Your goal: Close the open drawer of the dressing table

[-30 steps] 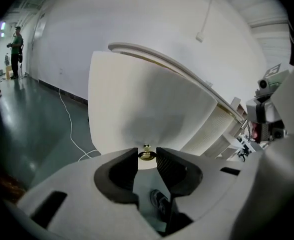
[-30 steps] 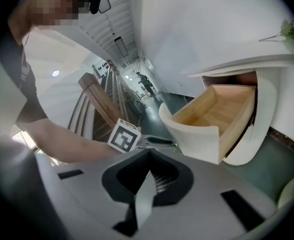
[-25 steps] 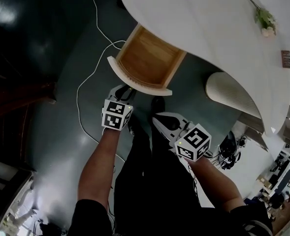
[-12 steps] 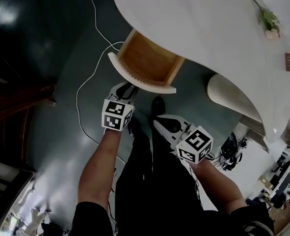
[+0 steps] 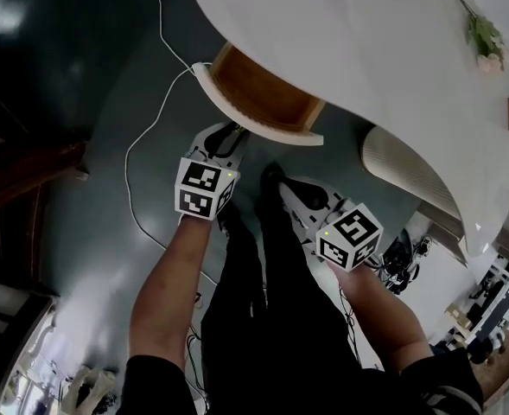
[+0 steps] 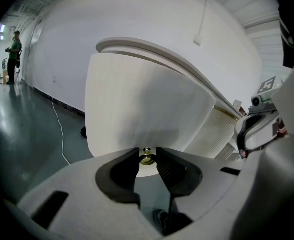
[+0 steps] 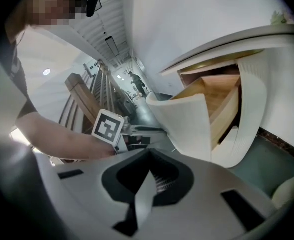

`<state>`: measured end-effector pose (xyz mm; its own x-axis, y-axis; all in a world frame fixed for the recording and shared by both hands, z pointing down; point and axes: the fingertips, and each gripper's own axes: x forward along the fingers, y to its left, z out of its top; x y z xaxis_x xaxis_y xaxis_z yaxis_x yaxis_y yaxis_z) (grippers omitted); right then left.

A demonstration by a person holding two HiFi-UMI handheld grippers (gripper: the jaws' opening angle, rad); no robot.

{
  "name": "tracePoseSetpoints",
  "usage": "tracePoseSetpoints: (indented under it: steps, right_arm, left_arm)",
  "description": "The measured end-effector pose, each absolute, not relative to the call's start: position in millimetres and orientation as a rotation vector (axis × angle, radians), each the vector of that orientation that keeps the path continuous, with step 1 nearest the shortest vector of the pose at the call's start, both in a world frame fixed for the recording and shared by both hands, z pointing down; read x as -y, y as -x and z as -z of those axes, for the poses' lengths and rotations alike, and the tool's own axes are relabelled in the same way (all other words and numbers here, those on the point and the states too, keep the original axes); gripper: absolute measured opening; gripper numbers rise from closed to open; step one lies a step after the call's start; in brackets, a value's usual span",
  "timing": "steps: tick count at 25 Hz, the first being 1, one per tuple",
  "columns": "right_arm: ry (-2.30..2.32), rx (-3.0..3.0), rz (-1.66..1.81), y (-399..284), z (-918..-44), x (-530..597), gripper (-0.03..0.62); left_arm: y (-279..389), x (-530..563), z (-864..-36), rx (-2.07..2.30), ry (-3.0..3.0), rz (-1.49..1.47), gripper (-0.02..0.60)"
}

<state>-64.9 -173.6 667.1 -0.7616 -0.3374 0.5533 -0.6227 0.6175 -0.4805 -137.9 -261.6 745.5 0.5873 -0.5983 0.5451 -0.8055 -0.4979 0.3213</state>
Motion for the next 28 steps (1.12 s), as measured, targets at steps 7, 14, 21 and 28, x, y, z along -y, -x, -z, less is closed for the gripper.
tracePoseSetpoints:
  steps: [7,14,21,28]
  right_arm:
    - [-0.723,2.45,-0.953,68.0,-673.6,187.3,0.006]
    - [-0.697,2.442,-0.948,61.4,-680.6,184.2,0.006]
    - [-0.698,2.445,-0.935,44.6,-684.6,188.1,0.006]
    - [-0.762,2.415,-0.932,12.1,-691.4,198.2,0.006]
  left_arm:
    - [127.4,278.4,-745.0,1.114,-2.262,-0.494,0.115]
    - [123.1,292.8,-745.1,1.148,-2.245,-0.456,0.117]
    - [113.0,318.4,-744.3,1.18,-2.225,-0.37,0.12]
    - [99.3,342.0,-742.4,1.198,-2.237,-0.319,0.12]
